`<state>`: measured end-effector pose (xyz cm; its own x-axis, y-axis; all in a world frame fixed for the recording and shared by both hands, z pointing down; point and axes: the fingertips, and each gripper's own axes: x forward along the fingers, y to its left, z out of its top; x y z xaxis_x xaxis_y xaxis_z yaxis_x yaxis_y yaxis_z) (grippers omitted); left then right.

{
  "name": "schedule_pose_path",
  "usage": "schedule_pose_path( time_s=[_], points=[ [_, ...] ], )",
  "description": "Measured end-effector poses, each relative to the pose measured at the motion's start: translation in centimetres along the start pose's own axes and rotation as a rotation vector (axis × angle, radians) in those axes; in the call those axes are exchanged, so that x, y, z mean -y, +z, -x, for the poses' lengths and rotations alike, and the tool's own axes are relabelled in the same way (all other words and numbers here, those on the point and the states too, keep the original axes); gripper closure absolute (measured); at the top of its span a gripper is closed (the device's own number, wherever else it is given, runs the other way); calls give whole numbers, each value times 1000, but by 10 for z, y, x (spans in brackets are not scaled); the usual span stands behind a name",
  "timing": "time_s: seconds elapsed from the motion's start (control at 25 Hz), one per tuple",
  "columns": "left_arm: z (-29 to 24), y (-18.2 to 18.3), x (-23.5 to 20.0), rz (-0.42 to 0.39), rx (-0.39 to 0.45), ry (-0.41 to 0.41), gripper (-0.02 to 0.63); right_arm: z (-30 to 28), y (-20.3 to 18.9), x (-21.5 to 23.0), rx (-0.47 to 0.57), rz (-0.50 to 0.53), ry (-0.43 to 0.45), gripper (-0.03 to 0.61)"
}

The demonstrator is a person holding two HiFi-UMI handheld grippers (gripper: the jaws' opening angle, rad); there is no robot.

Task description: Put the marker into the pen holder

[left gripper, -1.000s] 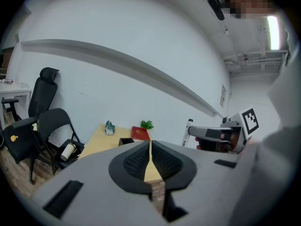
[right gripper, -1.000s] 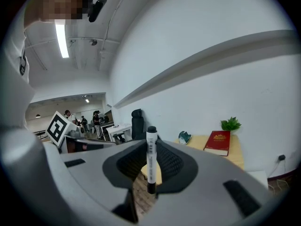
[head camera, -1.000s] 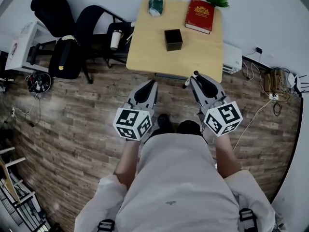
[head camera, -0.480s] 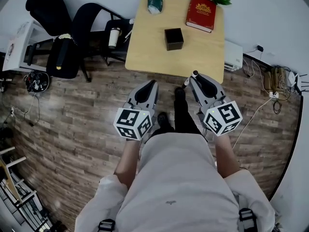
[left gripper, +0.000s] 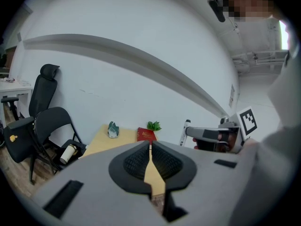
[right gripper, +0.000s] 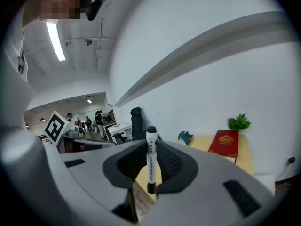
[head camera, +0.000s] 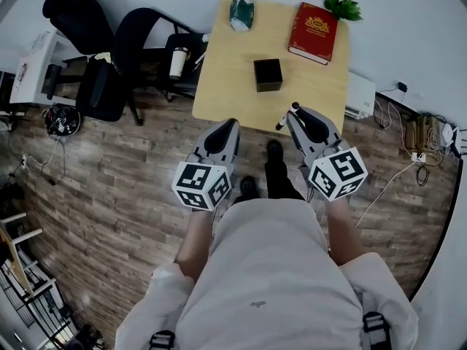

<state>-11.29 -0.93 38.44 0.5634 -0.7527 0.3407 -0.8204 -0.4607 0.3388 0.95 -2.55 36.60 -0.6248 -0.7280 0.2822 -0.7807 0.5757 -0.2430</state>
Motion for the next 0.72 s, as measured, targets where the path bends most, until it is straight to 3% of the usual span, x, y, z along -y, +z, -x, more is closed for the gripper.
schedule_pose_path(
  time_s=[0.72],
  points=[
    [-92, 39, -15, 33, 17, 159, 597, -78, 37, 90, -29, -6, 167, 511]
  ],
)
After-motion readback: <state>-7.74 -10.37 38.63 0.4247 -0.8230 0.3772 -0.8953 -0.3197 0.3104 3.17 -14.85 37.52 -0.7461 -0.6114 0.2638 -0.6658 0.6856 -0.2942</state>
